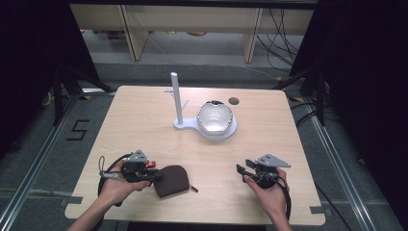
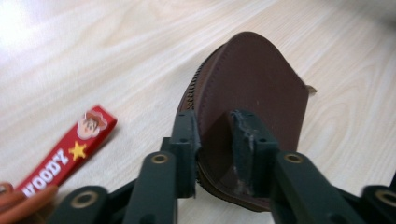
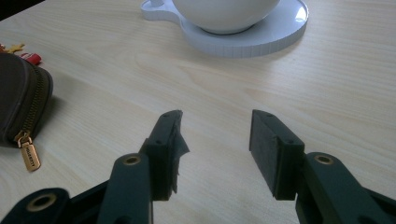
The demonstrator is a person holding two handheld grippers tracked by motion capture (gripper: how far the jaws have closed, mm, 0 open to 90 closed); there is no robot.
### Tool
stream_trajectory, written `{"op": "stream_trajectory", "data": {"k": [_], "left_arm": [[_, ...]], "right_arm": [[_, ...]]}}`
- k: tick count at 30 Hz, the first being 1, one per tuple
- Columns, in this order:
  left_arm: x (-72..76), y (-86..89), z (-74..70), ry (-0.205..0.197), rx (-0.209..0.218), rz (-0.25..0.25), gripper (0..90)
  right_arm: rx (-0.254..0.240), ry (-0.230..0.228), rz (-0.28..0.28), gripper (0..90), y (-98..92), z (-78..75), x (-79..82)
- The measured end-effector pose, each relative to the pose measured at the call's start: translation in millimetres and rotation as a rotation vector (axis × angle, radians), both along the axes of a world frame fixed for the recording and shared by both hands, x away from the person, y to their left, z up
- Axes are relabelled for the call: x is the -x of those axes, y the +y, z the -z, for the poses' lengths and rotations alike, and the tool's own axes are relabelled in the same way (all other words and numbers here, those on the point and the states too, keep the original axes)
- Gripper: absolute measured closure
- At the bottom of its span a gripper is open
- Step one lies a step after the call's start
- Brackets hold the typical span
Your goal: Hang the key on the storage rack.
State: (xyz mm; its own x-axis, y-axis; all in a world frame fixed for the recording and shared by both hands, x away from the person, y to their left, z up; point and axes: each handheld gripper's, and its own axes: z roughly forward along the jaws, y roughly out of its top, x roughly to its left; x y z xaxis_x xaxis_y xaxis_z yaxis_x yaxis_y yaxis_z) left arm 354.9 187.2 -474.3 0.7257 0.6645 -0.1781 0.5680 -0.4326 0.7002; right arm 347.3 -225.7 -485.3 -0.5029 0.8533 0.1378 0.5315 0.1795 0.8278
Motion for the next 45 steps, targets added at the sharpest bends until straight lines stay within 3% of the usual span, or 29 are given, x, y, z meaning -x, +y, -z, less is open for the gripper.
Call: {"op": "stream_trajectory", "data": {"k": [5, 7, 9, 11, 13, 15, 18, 22, 23, 24, 25, 29, 30, 31, 40, 42, 43, 44, 45], "left_arm": [[6.4, 0.4, -7.8, -0.011, 0.019, 0.021, 78.7], [8.6, 0.8, -9.8, 0.015, 0.058, -0.007, 80.3], [9.8, 1.1, -11.5, 0.024, 0.096, -0.003, 82.5], [11.4, -0.1, -14.0, 0.008, 0.092, 0.009, 82.8], [12.5, -1.3, -16.3, 0.004, 0.103, 0.018, 83.9], [14.8, -3.8, -20.5, -0.020, 0.104, 0.022, 84.2], [15.7, -6.0, -23.7, -0.043, 0.118, 0.030, 84.7], [15.5, -6.9, -26.2, -0.077, 0.131, 0.035, 84.8], [15.8, -7.2, -27.6, -0.087, 0.135, 0.040, 84.8], [16.2, -7.8, -28.9, -0.092, 0.134, 0.043, 84.8], [16.4, -8.3, -29.3, -0.098, 0.140, 0.044, 84.8], [16.0, -11.0, -32.0, -0.120, 0.150, 0.048, 84.8], [15.4, -11.6, -33.0, -0.116, 0.152, 0.055, 84.8], [14.6, -12.4, -33.7, -0.117, 0.155, 0.061, 84.8], [7.9, -27.5, -43.6, -0.160, 0.161, 0.110, 84.8], [6.6, -32.9, -46.5, -0.168, 0.158, 0.112, 84.8], [5.5, -34.9, -47.3, -0.171, 0.157, 0.123, 84.8], [3.9, -36.9, -47.8, -0.171, 0.163, 0.141, 84.8], [4.3, -38.8, -49.2, -0.173, 0.151, 0.135, 84.8]], "right_arm": [[0.027, 0.001, -0.003, 54.4, 0.8, -1.2, -0.1], [0.021, 0.002, -0.018, 54.4, 1.6, -0.8, -1.3], [0.007, 0.010, -0.008, 54.3, 2.7, -0.8, -1.4], [0.009, 0.004, -0.013, 54.3, 3.2, -1.1, -2.1], [-0.019, 0.025, -0.003, 54.3, 6.8, -1.3, -0.9], [0.014, -0.020, -0.016, 54.3, 5.2, -0.4, -4.0], [-0.003, 0.008, -0.016, 54.3, 7.3, -1.9, -1.9], [0.010, -0.008, -0.037, 54.2, 5.8, -3.1, -2.3], [-0.015, 0.004, -0.044, 54.1, 6.7, -2.8, -2.4], [0.005, 0.014, -0.041, 54.0, 6.3, -5.1, -1.0], [-0.011, 0.023, -0.042, 53.8, 7.9, -5.7, -0.1], [-0.038, -0.004, -0.101, 51.8, 12.0, -6.7, -1.6], [-0.041, 0.027, -0.108, 50.5, 14.5, -8.9, 0.1], [-0.051, 0.020, -0.150, 50.1, 15.8, -8.3, -2.1], [-0.127, 0.049, -0.318, 44.1, 39.6, -16.3, -2.6], [-0.126, 0.034, -0.401, 41.6, 45.7, -18.0, -5.2], [-0.135, 0.048, -0.408, 40.9, 47.0, -18.2, -4.7], [-0.158, 0.090, -0.407, 40.1, 49.9, -19.9, -1.8], [-0.151, 0.062, -0.437, 39.5, 51.2, -18.7, -4.4]]}}
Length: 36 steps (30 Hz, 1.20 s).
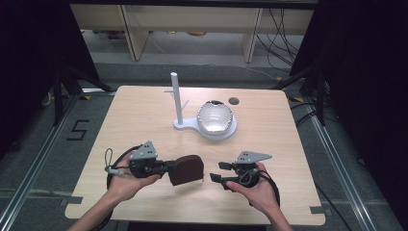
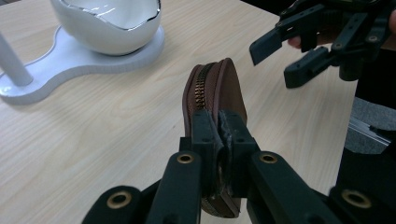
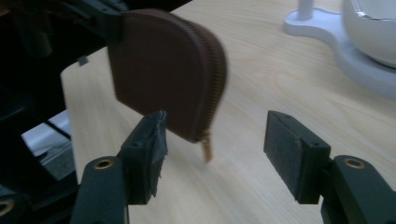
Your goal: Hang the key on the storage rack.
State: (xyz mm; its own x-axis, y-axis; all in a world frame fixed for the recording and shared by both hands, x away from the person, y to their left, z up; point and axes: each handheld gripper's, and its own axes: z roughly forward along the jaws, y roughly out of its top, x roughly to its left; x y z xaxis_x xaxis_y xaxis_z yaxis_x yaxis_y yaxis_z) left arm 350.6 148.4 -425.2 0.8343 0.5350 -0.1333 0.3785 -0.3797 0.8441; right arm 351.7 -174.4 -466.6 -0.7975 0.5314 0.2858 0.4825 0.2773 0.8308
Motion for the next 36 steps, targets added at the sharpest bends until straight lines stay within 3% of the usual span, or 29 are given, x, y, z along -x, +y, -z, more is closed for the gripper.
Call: {"op": "stream_trajectory", "data": {"k": [2, 3, 5, 7, 10, 12, 15, 16, 17, 21, 22, 23, 24, 30, 32, 33, 35, 36], "left_arm": [[-1.2, -5.3, 0.5, -0.008, 0.019, 0.017, 84.8], [-1.4, -7.8, -0.7, -0.006, 0.008, 0.027, 84.8], [-1.8, -11.1, -1.2, -0.003, 0.007, 0.042, 84.8], [-1.2, -15.1, -1.2, -0.008, 0.012, 0.048, 84.8], [-0.4, -19.4, -1.5, -0.009, 0.014, 0.063, 84.8], [-0.2, -21.2, -1.7, -0.009, 0.012, 0.073, 84.8], [0.6, -23.1, -3.2, -0.005, 0.006, 0.089, 84.8], [1.0, -24.1, -2.8, -0.009, 0.017, 0.091, 84.8], [0.9, -24.9, -3.0, -0.003, 0.028, 0.108, 84.8], [2.0, -26.7, -4.7, -0.012, 0.028, 0.115, 84.7], [1.9, -26.9, -4.9, -0.012, 0.029, 0.118, 84.7], [1.7, -27.0, -5.0, -0.010, 0.032, 0.121, 84.7], [1.7, -27.1, -4.9, -0.009, 0.035, 0.122, 84.7], [2.9, -27.7, -5.8, -0.010, 0.050, 0.130, 84.7], [3.3, -27.9, -6.2, -0.012, 0.052, 0.131, 84.7], [3.2, -27.9, -6.2, -0.012, 0.053, 0.132, 84.7], [3.1, -27.8, -6.2, -0.010, 0.055, 0.131, 84.7], [3.0, -27.7, -6.2, -0.011, 0.055, 0.132, 84.7]], "right_arm": [[-0.004, 0.020, -0.017, 38.1, 3.4, -0.4, 0.2], [0.017, -0.006, -0.027, 37.7, 3.9, -0.7, -1.3], [0.004, 0.031, -0.047, 36.6, 7.4, -0.8, -1.3], [0.005, 0.003, -0.082, 35.6, 9.2, 0.8, -5.6], [0.013, -0.011, -0.078, 33.5, 10.3, 3.7, -8.4], [0.017, 0.009, -0.090, 32.3, 10.3, 5.2, -9.0], [-0.003, 0.013, -0.124, 31.1, 11.3, 9.0, -12.2], [-0.011, 0.040, -0.105, 30.7, 11.7, 8.9, -10.4], [-0.009, 0.011, -0.114, 30.8, 11.0, 9.5, -12.7], [-0.031, 0.029, -0.138, 30.6, 13.0, 11.6, -15.2], [-0.023, 0.016, -0.135, 30.7, 12.7, 11.3, -15.3], [-0.037, 0.052, -0.129, 30.7, 14.2, 11.5, -13.2], [-0.038, 0.034, -0.150, 30.8, 14.1, 12.4, -15.4], [-0.049, 0.080, -0.152, 34.6, 15.0, 12.0, -12.1], [-0.028, 0.060, -0.151, 37.2, 13.6, 12.0, -12.8], [-0.054, 0.088, -0.166, 37.6, 15.1, 12.7, -11.5], [-0.049, 0.047, -0.191, 38.6, 14.3, 14.1, -14.7], [-0.047, 0.048, -0.182, 39.4, 13.5, 13.9, -14.2]]}}
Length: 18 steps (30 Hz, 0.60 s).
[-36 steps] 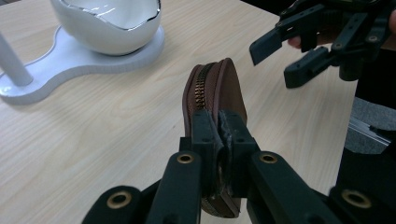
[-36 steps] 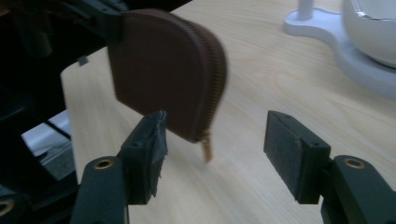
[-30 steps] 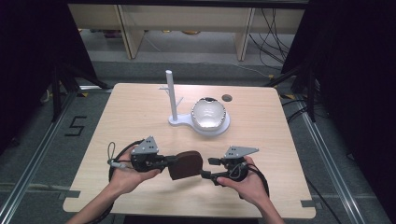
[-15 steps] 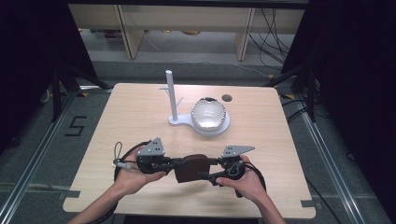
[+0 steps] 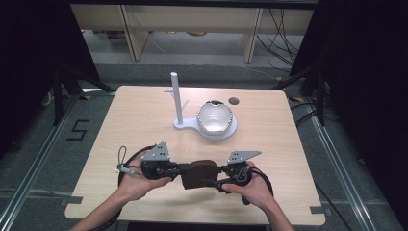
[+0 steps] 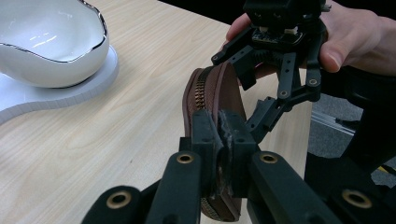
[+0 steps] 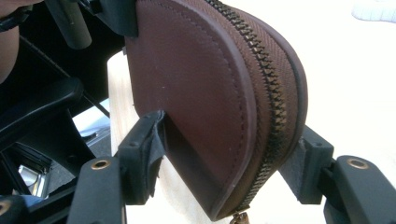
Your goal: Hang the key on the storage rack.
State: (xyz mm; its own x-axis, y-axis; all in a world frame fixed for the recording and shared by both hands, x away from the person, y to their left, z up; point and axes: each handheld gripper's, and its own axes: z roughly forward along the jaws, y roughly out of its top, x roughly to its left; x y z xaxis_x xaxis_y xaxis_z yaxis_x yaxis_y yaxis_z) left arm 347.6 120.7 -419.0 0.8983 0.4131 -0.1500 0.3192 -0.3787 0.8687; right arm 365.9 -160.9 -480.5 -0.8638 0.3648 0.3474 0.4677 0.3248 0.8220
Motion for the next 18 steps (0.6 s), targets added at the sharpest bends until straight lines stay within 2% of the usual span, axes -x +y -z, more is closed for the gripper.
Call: {"op": "stream_trajectory", "data": {"k": [1, 2, 6, 7, 9, 11, 13, 14, 15, 16, 17, 18], "left_arm": [[-0.1, 0.2, -0.2, -0.002, -0.001, 0.000, 84.6], [-0.2, 0.5, -0.7, -0.004, -0.006, -0.002, 84.6], [-2.0, 1.7, -0.6, -0.005, 0.011, 0.000, 84.3], [-2.8, 2.5, -0.8, -0.014, 0.006, -0.002, 84.2], [-4.7, 4.0, -1.2, -0.016, 0.008, -0.005, 83.8], [-6.6, 4.9, -0.8, -0.021, 0.017, -0.006, 83.2], [-8.3, 6.0, -0.6, -0.031, 0.005, -0.007, 82.1], [-9.8, 5.7, 1.1, -0.036, 0.013, -0.005, 81.4], [-10.5, 5.7, 2.1, -0.045, 0.007, -0.005, 80.1], [-11.5, 5.5, 3.2, -0.058, 0.006, 0.002, 78.8], [-12.1, 5.7, 3.7, -0.087, -0.018, -0.013, 77.5], [-12.5, 6.6, 4.1, -0.107, -0.041, -0.029, 77.4]], "right_arm": [[0.003, 0.010, 0.001, 40.6, -0.8, -0.9, 0.6], [0.007, -0.018, 0.010, 41.5, -1.9, -0.8, 0.0], [-0.036, 0.042, -0.005, 49.5, -5.0, -2.5, 1.7], [-0.030, 0.008, -0.009, 52.5, -7.2, -2.6, -0.3], [-0.045, 0.022, -0.013, 58.8, -9.3, -4.1, 0.5], [-0.065, 0.061, -0.014, 63.2, -11.1, -6.1, 2.9], [-0.063, 0.043, -0.024, 66.4, -11.8, -8.1, 3.2], [-0.062, 0.024, -0.034, 67.2, -11.7, -9.2, 2.5], [-0.040, 0.067, -0.014, 68.1, -11.7, -13.0, 6.8], [-0.026, 0.019, -0.022, 68.3, -11.4, -13.7, 4.3], [-0.015, 0.002, -0.028, 69.0, -10.8, -14.7, 4.0], [0.018, 0.023, 0.003, 69.3, -10.1, -17.2, 7.3]]}}
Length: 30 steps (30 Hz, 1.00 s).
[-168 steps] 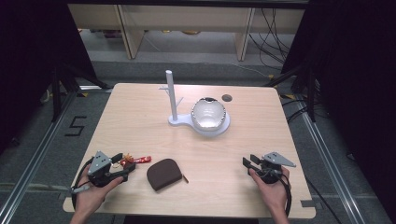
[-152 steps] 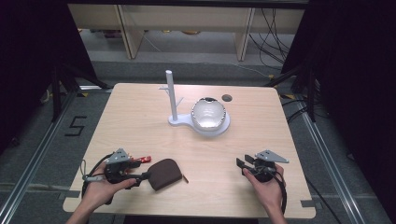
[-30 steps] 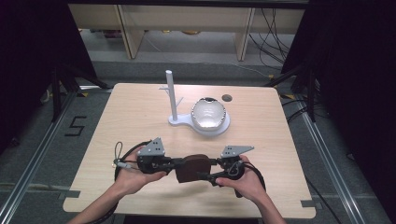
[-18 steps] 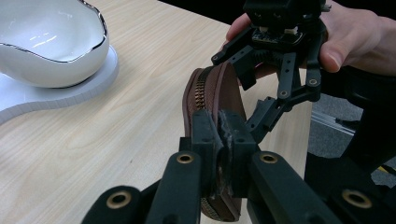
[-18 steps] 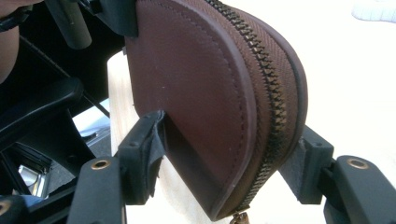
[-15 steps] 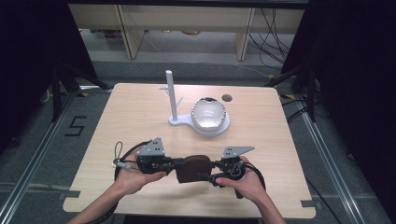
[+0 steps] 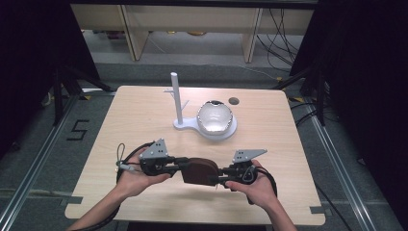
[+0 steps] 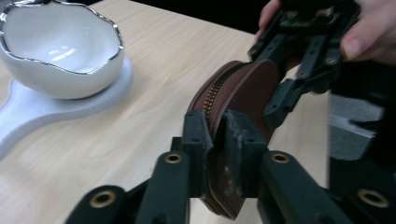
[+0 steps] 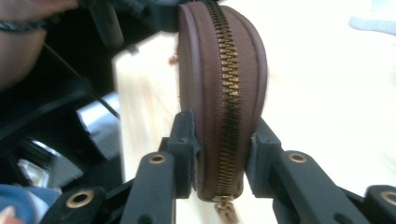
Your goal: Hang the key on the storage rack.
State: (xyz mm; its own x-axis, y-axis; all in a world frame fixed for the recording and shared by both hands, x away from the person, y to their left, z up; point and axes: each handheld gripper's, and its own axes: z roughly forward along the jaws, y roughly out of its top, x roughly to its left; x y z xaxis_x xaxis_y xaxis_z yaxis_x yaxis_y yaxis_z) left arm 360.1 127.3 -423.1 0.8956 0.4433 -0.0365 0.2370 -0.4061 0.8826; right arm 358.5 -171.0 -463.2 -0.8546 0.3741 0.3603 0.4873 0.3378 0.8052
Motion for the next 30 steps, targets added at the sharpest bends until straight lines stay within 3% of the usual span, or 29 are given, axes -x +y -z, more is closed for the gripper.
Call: {"op": "stream_trajectory", "data": {"k": [1, 2, 5, 8, 10, 12, 14, 19, 21, 22, 23, 24, 26, 27, 29, 30], "left_arm": [[-0.7, 0.7, 0.7, 0.000, 0.007, -0.002, 72.0], [-0.9, 1.9, 1.3, 0.000, 0.012, -0.012, 68.0], [0.7, 7.6, 3.6, -0.040, -0.028, -0.053, 54.6], [1.7, 17.7, 8.7, -0.038, -0.018, -0.109, 43.9], [2.5, 27.4, 11.7, -0.050, -0.033, -0.162, 39.8], [3.0, 40.5, 15.7, -0.048, -0.040, -0.221, 36.0], [3.7, 51.8, 19.5, -0.029, -0.024, -0.265, 33.9], [7.4, 76.1, 29.2, -0.013, -0.039, -0.339, 33.1], [8.1, 84.3, 34.3, -0.004, -0.032, -0.362, 32.9], [8.7, 87.8, 36.4, -0.004, -0.036, -0.376, 32.9], [9.3, 90.8, 38.5, -0.002, -0.038, -0.386, 32.8], [9.9, 94.2, 40.6, 0.005, -0.036, -0.394, 32.7], [11.2, 97.5, 43.3, 0.015, -0.028, -0.412, 32.7], [11.5, 99.6, 44.4, 0.016, -0.030, -0.417, 32.6], [12.2, 102.5, 46.6, 0.020, -0.028, -0.436, 32.4], [12.4, 103.8, 47.6, 0.025, -0.030, -0.444, 32.2]], "right_arm": [[0.032, -0.054, 0.007, 69.4, -0.2, -1.1, -2.7], [0.031, -0.039, 0.018, 69.4, -0.4, -2.5, -2.0], [0.091, -0.077, 0.065, 69.2, -3.2, -9.0, -3.6], [0.125, -0.094, 0.104, 69.1, -6.3, -14.7, -6.8], [0.154, -0.137, 0.118, 69.0, -9.0, -18.5, -11.3], [0.167, -0.124, 0.139, 68.9, -11.1, -23.5, -12.9], [0.174, -0.127, 0.147, 68.9, -12.9, -27.1, -16.1], [0.198, -0.134, 0.169, 68.8, -14.8, -34.7, -21.0], [0.212, -0.167, 0.163, 68.7, -16.0, -36.5, -24.7], [0.216, -0.153, 0.180, 68.7, -16.2, -37.5, -24.5], [0.212, -0.176, 0.176, 68.7, -15.8, -37.4, -26.3], [0.211, -0.146, 0.183, 68.7, -15.3, -38.3, -25.4], [0.208, -0.151, 0.166, 68.7, -15.9, -39.3, -29.5], [0.218, -0.170, 0.178, 68.7, -15.9, -40.3, -29.3], [0.225, -0.152, 0.198, 68.6, -15.5, -42.9, -28.6], [0.227, -0.166, 0.192, 68.7, -16.3, -43.7, -30.5]]}}
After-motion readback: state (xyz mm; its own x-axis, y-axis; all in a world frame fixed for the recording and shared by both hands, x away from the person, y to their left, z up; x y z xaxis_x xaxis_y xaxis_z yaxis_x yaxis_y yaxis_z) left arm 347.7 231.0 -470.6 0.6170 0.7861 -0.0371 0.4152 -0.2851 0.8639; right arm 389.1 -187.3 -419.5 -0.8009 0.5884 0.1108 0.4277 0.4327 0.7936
